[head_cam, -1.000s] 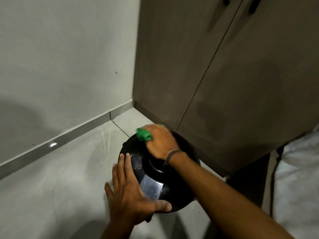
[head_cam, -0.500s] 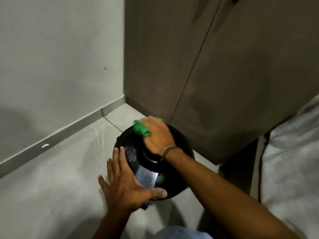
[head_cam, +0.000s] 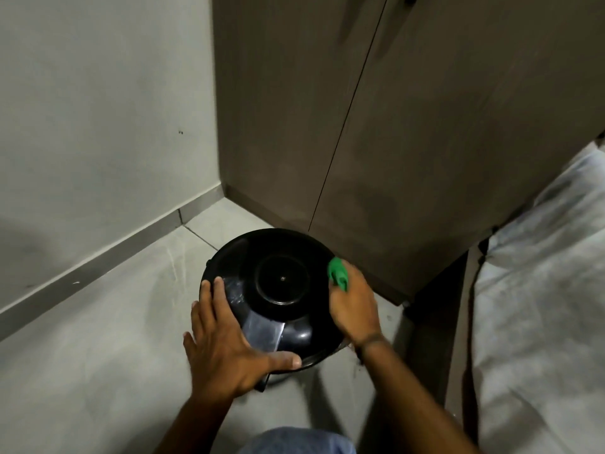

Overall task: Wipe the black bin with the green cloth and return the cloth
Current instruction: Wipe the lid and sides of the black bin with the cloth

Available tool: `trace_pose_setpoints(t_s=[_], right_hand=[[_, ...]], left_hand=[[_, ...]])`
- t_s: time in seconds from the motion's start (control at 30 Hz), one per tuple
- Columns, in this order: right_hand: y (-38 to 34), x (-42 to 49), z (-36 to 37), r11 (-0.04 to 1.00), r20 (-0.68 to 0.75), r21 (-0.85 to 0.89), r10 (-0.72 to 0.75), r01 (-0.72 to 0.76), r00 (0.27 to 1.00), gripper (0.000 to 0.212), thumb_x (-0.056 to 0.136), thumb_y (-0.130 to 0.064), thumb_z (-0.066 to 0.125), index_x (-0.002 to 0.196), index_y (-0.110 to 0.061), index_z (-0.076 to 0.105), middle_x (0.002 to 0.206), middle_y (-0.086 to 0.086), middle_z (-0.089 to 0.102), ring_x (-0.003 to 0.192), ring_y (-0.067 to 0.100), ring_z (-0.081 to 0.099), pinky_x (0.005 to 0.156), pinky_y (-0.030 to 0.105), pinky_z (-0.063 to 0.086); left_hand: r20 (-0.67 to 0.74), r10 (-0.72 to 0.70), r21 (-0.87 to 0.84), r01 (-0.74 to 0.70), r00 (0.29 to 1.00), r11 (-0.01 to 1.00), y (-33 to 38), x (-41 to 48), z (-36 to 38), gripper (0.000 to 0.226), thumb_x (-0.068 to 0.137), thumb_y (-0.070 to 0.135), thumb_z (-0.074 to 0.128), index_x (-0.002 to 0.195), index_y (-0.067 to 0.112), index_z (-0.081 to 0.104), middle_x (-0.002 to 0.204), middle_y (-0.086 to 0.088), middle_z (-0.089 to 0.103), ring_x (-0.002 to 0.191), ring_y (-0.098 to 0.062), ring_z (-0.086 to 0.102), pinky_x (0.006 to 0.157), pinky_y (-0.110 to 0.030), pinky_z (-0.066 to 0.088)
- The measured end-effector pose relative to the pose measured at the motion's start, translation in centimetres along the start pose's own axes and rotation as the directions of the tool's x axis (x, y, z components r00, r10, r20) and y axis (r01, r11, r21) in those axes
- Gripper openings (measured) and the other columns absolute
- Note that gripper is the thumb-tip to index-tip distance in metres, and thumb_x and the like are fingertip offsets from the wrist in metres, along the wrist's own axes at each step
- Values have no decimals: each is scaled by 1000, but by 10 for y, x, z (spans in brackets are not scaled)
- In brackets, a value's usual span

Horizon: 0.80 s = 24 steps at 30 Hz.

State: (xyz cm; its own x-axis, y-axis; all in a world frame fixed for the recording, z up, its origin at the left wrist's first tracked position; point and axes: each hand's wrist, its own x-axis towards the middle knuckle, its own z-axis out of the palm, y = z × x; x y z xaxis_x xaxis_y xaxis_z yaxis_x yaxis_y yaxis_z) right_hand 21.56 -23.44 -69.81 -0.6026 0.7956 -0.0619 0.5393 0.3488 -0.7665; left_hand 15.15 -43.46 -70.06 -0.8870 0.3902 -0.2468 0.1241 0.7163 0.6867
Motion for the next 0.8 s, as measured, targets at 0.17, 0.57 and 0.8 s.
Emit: trace_pose_setpoints(t_s=[0.17, 0.57, 0.8], right_hand=[[-77, 66, 39, 895, 238, -337, -220, 292, 946, 42, 88, -14, 55, 128, -19, 68, 137, 9, 67, 133, 34, 56, 112, 40, 41], [-51, -1, 17, 789, 285, -404, -372, 462, 884, 77, 89, -10, 53, 161, -24, 30, 172, -6, 21, 161, 19, 5, 130, 42, 5], [12, -54, -15, 723, 420, -252, -517, 643, 746, 86, 78, -11, 49, 160, -30, 33, 169, -13, 28, 161, 12, 8, 131, 40, 8]], left_hand=[[3, -5, 6, 5, 1000, 1000, 0, 0, -1, 188, 24, 86, 91, 165, 33, -22, 178, 4, -18, 167, -29, -5, 131, -65, 19], [-11, 14, -2, -14, 1000, 1000, -4, 0, 3, 187, 22, 90, 87, 165, 35, -20, 178, 6, -17, 167, -27, -4, 129, -65, 19], [-25, -4, -6, 4, 1000, 1000, -2, -1, 4, 182, 29, 81, 94, 164, 36, -21, 177, 10, -20, 166, -25, -7, 129, -65, 16]])
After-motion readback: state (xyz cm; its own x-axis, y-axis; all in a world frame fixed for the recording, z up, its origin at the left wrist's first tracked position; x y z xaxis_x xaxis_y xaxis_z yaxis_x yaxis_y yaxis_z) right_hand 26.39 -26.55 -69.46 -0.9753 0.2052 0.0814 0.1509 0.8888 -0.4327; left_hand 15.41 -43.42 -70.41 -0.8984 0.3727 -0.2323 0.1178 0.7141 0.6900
